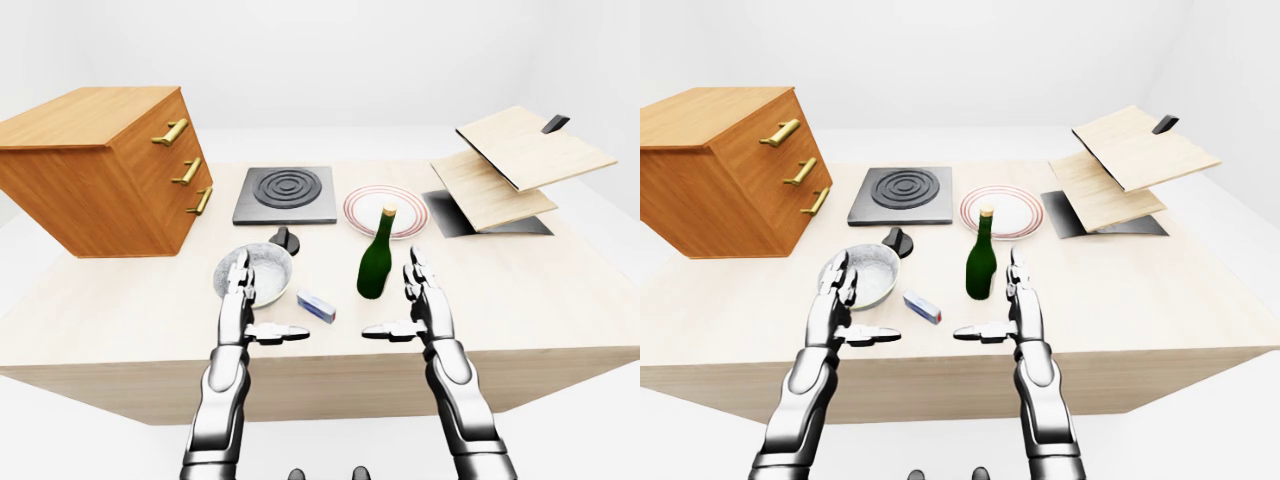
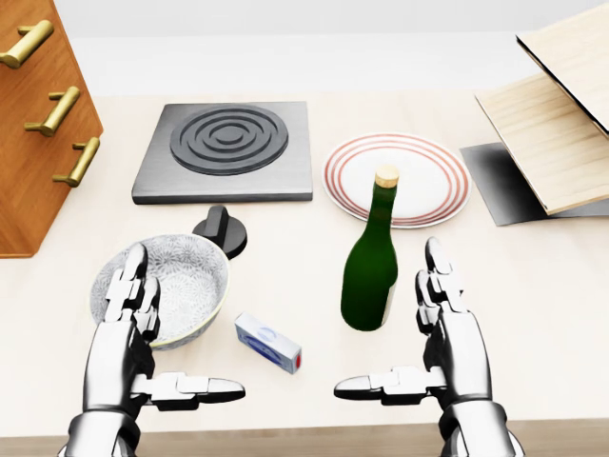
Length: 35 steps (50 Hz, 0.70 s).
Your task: Put the bowl on the top of the cabinet.
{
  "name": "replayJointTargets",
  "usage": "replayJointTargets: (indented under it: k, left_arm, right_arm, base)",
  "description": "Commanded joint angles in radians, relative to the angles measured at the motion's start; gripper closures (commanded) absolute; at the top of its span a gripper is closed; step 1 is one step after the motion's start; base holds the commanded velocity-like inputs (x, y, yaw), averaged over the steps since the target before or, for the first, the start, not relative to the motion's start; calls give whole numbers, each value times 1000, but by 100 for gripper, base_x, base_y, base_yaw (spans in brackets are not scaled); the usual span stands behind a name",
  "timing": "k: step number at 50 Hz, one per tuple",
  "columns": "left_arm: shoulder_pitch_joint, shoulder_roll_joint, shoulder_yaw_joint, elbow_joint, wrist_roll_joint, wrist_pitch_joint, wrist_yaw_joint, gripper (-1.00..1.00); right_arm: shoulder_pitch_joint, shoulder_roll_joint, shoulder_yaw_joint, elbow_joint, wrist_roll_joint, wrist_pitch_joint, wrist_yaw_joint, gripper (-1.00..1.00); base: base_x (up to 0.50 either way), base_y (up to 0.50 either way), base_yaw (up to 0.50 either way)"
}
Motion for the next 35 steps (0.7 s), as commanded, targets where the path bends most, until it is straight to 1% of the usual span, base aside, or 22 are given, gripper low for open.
replayJointTargets:
  k: [1,3,4,6,7,9,10,11,12,14,15,17,20,26,27,28,30,32,35]
  left_arm:
    - [-6,12,20,11,2,-12,-15,-100]
    - [-4,12,22,10,0,-13,-15,-100]
    - [-3,12,22,6,0,-11,-15,-100]
    - [0,11,20,0,2,-11,-15,-100]
    - [0,11,20,1,2,-12,-15,-100]
    - [1,11,21,-1,2,-15,-15,-100]
    - [4,11,20,-9,6,-30,-13,-100]
    - [18,8,19,-43,7,-64,-10,-100]
    - [32,5,21,-88,1,-83,-7,-100]
    - [41,3,26,-128,-3,-83,0,-100]
    - [58,-1,37,-205,-22,-83,6,-100]
    - [83,-2,38,-299,-20,-83,11,-100]
    - [121,-3,40,-415,-41,-83,-8,-100]
    - [146,-11,35,-448,-27,-83,-13,-100]
    - [146,-11,37,-451,-29,-83,-12,-100]
    - [145,-11,37,-452,-29,-83,-12,-100]
    - [144,-11,39,-453,-29,-83,-10,-100]
    - [145,-11,39,-454,-26,-83,-10,-100]
    - [145,-11,38,-458,-26,-83,-9,-100]
  right_arm:
    - [4,-11,-21,1,29,-8,45,-100]
    - [10,-10,-20,-8,27,-17,44,-100]
    - [14,-10,-20,-19,26,-13,44,-100]
    - [13,-10,-20,-15,25,-24,45,-100]
    - [13,-10,-20,-17,24,-23,44,-100]
    - [16,-10,-18,-22,23,-31,45,-100]
    - [19,-10,-16,-30,21,-48,49,-100]
    - [37,-10,-3,-78,-4,-84,50,-100]
    - [56,-8,4,-121,-16,-84,51,-100]
    - [80,-6,12,-194,-32,-84,55,-100]
    - [106,-5,22,-270,-58,-84,51,-100]
    - [130,-2,26,-339,-76,-84,46,-100]
    - [152,5,16,-437,-74,-84,28,-100]
    - [175,3,27,-511,-120,-84,28,-100]
    - [181,5,25,-454,-123,-84,20,-100]
    - [178,4,23,-482,-122,-84,21,-100]
    - [175,4,21,-431,-125,-84,15,-100]
    - [167,3,22,-502,-125,-84,22,-100]
    - [171,3,23,-524,-133,-84,24,-100]
  base:
    - [0,0,0]
    - [0,0,0]
    - [0,0,0]
    - [0,0,0]
    - [0,0,0]
    - [0,0,0]
    - [0,0,0]
    - [0,0,0]
    - [0,0,0]
    - [0,0,0]
    - [0,0,0]
    - [0,0,0]
    - [0,0,0]
    - [0,0,0]
    - [0,0,0]
    - [0,0,0]
    - [0,0,0]
    - [0,0,0]
    - [0,0,0]
